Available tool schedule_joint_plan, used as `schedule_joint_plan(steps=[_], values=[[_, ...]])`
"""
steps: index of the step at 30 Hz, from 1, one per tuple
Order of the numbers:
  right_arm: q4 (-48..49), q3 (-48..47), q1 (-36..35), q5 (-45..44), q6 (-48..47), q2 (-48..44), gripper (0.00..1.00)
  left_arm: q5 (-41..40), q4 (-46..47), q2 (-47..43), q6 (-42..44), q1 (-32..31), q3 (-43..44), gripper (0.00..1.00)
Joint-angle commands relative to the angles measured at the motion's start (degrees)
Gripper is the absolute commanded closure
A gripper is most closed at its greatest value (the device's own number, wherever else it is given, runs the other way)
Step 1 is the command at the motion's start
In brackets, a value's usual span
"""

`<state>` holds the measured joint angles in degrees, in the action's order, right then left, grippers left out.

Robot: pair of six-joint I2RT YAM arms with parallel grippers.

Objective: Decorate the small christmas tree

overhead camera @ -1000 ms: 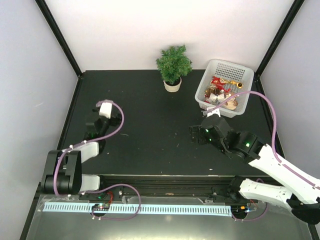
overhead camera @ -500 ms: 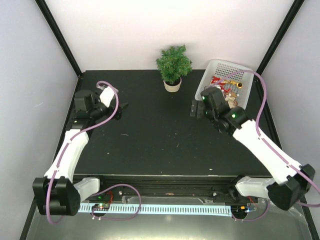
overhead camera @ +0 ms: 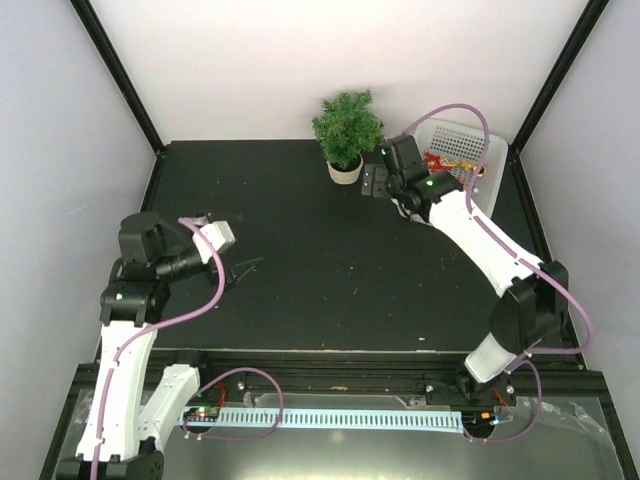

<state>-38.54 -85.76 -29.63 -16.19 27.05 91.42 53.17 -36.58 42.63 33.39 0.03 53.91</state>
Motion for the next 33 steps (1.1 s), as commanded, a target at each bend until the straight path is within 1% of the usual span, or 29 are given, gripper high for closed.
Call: schedule_joint_plan(steps=[1, 5, 8, 12, 13, 18, 22, 26, 28, 33], values=[[11.46, -4.02, 1.61, 7.05, -2.39, 3.17, 0.04, 5.40, -4.43, -4.06, 3.66, 0.21, -1.13, 0.01], [20.98, -6.73, 3.28, 13.99, -2.24, 7.45, 0.05, 8.59, -12.69, -3.08, 11.45, 0.08, 0.47, 0.01], [25.17, -9.61, 6.04, 19.64, 1.11, 12.11, 0.07, 9.83, -17.12, -2.50, 13.76, 0.14, 2.02, 0.01], [32.59, -10.96, 7.93, 23.32, 4.45, 16.45, 0.09, 7.42, -19.57, -3.93, 14.81, 0.13, 2.90, 0.01], [33.57, -11.99, 8.18, 23.77, 4.79, 17.68, 0.09, 6.44, -20.89, -4.17, 16.16, 0.12, 3.54, 0.01], [30.03, -25.84, 8.76, 25.61, 6.43, 27.77, 0.11, 1.38, -27.63, -4.41, 19.64, 0.10, 6.01, 0.01], [30.48, -34.86, 9.35, 28.65, 9.07, 33.75, 0.12, 0.49, -30.09, -5.06, 21.40, 0.13, 5.27, 0.01], [28.08, -44.29, 9.56, 29.79, 11.85, 39.61, 0.14, -0.31, -31.58, -5.19, 21.41, 0.13, 5.56, 0.01], [28.94, -45.78, 10.01, 30.99, 14.44, 41.54, 0.15, -0.43, -31.95, -5.08, 21.22, 0.10, 5.95, 0.01], [31.96, -44.80, 11.16, 33.17, 18.38, 43.40, 0.18, -0.59, -33.13, -5.52, 20.05, 0.07, 7.32, 0.01]])
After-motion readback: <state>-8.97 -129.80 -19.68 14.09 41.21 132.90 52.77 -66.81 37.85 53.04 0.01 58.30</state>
